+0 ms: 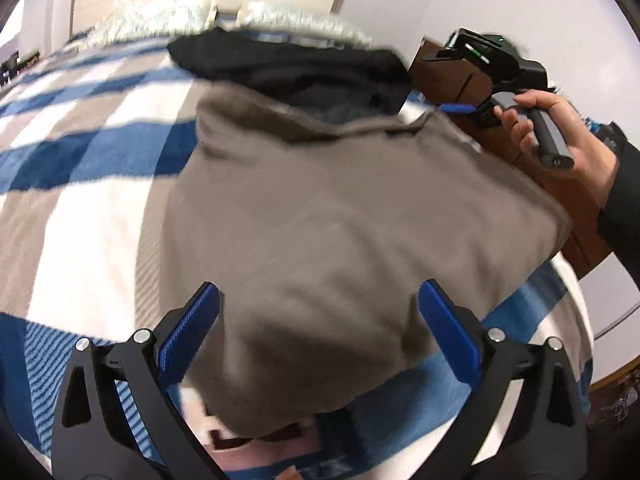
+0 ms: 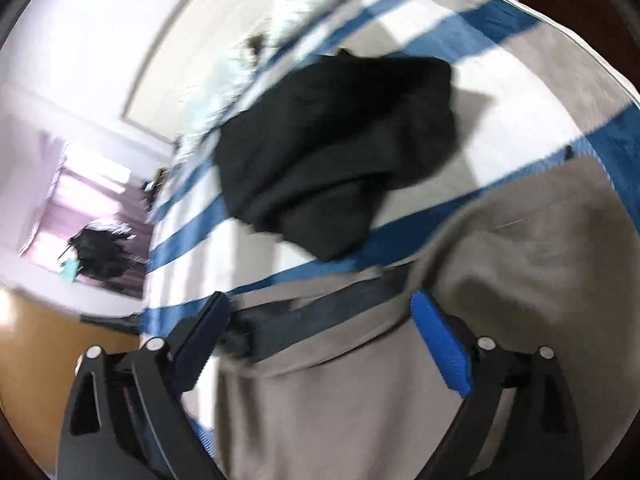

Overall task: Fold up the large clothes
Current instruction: 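Smooth the folded jacket edge with the right tool near the black garment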

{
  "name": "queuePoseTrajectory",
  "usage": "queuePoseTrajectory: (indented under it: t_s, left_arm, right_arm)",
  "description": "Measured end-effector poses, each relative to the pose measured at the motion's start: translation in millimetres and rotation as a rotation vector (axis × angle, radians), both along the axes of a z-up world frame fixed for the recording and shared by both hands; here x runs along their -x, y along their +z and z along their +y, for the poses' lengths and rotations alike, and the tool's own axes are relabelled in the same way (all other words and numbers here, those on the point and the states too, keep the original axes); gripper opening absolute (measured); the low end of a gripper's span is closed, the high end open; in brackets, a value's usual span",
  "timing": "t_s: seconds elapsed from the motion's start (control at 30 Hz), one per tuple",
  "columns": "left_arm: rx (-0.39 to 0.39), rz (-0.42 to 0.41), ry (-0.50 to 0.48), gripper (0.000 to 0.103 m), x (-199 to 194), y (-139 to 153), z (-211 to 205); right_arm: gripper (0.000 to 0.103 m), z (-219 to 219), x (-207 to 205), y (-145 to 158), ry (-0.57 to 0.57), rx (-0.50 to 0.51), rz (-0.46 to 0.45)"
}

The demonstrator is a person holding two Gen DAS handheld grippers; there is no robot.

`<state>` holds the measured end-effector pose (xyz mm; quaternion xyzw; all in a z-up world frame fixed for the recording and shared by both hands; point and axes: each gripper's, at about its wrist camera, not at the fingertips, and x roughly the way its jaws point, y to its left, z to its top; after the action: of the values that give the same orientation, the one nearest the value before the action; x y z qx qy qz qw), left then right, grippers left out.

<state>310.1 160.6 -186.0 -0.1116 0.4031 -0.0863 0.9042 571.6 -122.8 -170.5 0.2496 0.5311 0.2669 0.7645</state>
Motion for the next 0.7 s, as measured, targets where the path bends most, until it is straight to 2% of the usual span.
queuePoseTrajectory:
  t_s: [0.07, 0.13, 0.23, 0.33, 0.43, 0.63, 0.7]
  left_arm:
    - [0.007, -0.024, -0.018, 0.097, -2.4, 6.5, -13.8]
    - [0.001, -0.016, -0.036, 0.097, -9.3, 6.3, -28.3]
    - [-0.048, -0.003, -0.043, 0.097, -17.4, 1.6, -46.7]
    - [-0.087, -0.005, -0.038, 0.097, -20.4, -2.5, -55.1]
    - [-0.102, 0.001, -0.039, 0.097, -22.0, -7.9, -55.5]
    - [-0.131, -0.001, -0.058, 0.097, -18.2, -13.2, -58.6]
    - [-0.133, 0.004, -0.064, 0.097, -17.4, -14.8, -58.8]
  right_arm:
    - [0.097, 21.6, 9.4, 7.9, 0.064, 0.003, 0.004]
    - [0.097, 44.0, 17.6, 1.1, 0.115, 0.024, 0.037]
    - [0.097, 74.5, 26.2, -28.2, 0.166, 0.053, 0.094]
    - [0.097, 82.7, 23.7, -49.8, 0.14, 0.02, 0.131]
    - [0.097, 85.7, 11.9, -57.2, 0.098, -0.006, 0.121]
    - [0.097, 87.9, -27.4, -44.1, 0.042, -0.033, 0.07]
    - [0.097, 86.1, -39.4, -26.9, 0.036, -0.045, 0.034]
